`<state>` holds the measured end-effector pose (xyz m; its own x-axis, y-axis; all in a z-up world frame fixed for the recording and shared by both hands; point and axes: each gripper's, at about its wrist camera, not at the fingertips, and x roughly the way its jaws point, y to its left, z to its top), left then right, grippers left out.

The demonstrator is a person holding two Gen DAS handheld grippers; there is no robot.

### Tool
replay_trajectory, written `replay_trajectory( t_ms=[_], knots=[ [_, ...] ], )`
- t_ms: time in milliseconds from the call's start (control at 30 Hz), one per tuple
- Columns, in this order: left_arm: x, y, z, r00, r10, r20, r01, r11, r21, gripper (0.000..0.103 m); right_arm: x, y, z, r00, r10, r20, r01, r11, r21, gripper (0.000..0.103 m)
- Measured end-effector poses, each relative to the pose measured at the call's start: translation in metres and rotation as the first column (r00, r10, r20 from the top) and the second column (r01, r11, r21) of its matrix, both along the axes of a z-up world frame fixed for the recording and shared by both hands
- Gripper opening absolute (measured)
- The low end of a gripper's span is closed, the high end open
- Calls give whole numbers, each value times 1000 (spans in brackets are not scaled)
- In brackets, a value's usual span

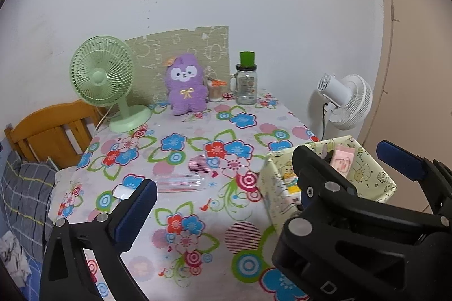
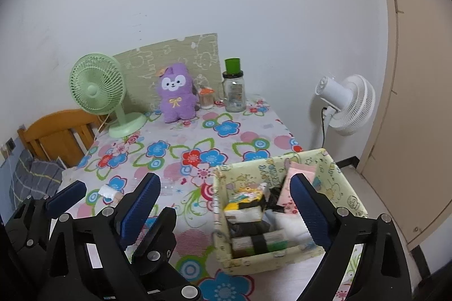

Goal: Organize soft objects
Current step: 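Move both open tools back toward the white roll and straw pack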

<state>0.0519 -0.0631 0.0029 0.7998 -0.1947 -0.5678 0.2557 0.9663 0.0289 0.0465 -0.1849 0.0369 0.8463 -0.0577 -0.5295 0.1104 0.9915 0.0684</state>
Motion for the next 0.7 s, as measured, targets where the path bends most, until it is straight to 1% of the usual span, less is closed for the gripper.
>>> replay_trajectory(
  t_ms=[200,400,700],
  knots=[
    [4,22,2,1000,28,-4,-29,999,-18,103,6,22,3,1000,24,9,-24,999,-27,96],
    [9,42,4,997,72,12,-72,997,-2,103,16,43,3,998,67,5,-67,998,-16,96],
    [24,75,0,991,132,-4,-132,991,-10,103,36,76,-1,992,128,-9,-128,992,-7,96]
  ],
)
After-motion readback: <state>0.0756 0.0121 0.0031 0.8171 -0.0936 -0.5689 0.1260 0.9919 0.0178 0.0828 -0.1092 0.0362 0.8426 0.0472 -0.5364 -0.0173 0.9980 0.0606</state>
